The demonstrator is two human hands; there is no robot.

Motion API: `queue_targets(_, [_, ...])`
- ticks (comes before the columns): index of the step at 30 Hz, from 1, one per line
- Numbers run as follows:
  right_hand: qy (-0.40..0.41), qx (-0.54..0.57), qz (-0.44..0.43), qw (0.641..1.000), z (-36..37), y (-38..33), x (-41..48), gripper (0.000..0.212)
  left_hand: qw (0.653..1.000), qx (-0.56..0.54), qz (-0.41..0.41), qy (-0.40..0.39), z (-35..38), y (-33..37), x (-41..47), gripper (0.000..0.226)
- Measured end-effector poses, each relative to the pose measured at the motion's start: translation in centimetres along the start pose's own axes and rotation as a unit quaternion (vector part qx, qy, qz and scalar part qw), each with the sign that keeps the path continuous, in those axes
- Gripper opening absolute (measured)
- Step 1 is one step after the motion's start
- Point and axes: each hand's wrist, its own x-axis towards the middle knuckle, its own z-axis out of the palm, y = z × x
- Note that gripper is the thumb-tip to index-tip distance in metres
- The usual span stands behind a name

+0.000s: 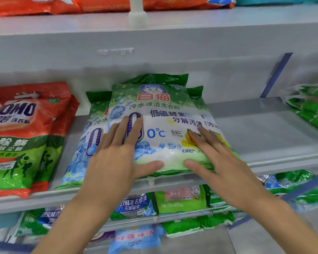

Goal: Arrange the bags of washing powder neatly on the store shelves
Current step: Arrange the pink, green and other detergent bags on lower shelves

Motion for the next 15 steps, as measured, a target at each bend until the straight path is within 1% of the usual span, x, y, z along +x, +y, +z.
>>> queue_targets(2, [0.043,0.014,0.0,0.999,0.9,-0.2,-0.7,0.064,1.0,0.012,0.002,0.018,0.0,0.3,-0.6,0.105])
queue_targets(4, [0.062,0.015,0.017,0.998,1.3,-0.6,-1.6,0.059,1.0,0.005,-0.014,0.017,-0.3,1.1,-1.3,0.099])
queue_targets(7, [0.044,0.015,0.042,0.998,0.3,-1.4,-2.6,0.054,0.997,-0.016,-0.057,-0.048,-1.5,2.5,-2.4,0.086])
queue_targets(9, [0.024,0.008,0.044,0.999,-1.1,-1.9,-2.9,0.053,0.996,-0.023,-0.056,-0.068,-2.6,3.3,-3.0,0.079])
queue_targets(11, [-0.017,0.004,0.066,0.998,-2.9,-2.5,-3.7,0.053,0.995,-0.026,-0.047,-0.081,-3.9,4.4,-4.0,0.072])
queue_targets(13, [-0.034,0.005,0.072,0.997,-4.6,-3.0,-4.9,0.054,0.992,-0.039,-0.057,-0.102,-5.0,6.0,-5.1,0.068])
queue_targets(15, [-0.035,-0.011,0.093,0.995,-6.5,-3.7,-7.0,0.054,0.989,-0.045,-0.061,-0.128,-5.8,8.2,-6.1,0.069])
